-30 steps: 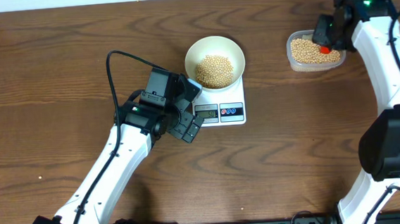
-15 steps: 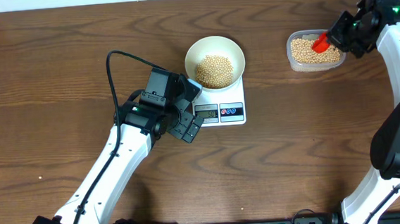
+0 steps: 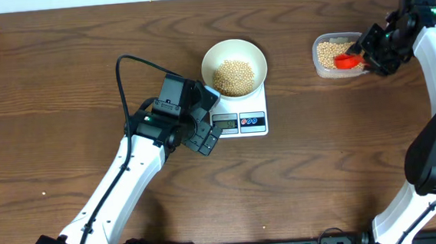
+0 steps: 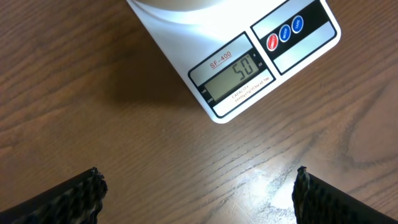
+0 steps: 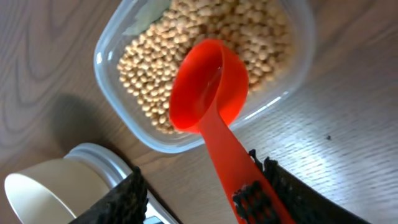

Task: Scoop item into bowl and weigh 50g on scale

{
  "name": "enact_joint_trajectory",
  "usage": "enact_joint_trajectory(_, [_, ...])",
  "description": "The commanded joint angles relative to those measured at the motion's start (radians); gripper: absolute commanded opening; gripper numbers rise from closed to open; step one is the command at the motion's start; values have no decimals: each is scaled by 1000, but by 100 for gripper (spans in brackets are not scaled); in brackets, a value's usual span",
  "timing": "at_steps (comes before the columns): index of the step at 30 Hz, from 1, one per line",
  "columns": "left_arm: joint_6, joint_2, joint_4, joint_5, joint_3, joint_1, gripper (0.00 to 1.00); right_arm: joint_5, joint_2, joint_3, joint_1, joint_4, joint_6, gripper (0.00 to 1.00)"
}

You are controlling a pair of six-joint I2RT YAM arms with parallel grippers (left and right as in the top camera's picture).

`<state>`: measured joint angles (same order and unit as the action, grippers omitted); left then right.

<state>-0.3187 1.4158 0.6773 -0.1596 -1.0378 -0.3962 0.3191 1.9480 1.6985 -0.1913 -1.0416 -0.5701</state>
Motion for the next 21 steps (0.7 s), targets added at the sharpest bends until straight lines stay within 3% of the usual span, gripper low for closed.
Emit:
enact_joint_trajectory(1, [-10,0,3,-13,8,2,98,-3,-26,-6,-31,-14,3,63])
enact_joint_trajectory(6, [-10,0,3,-13,8,2,98,-3,-26,-6,-66,-54,14,70])
enact_joint_trajectory(13, [-10,0,3,-13,8,2,98,-22,-26,-6,-109,-153,97,86])
enact_joint_trajectory(21, [-10,0,3,-13,8,2,98,-85,-34,-3,-126,-233,142,92])
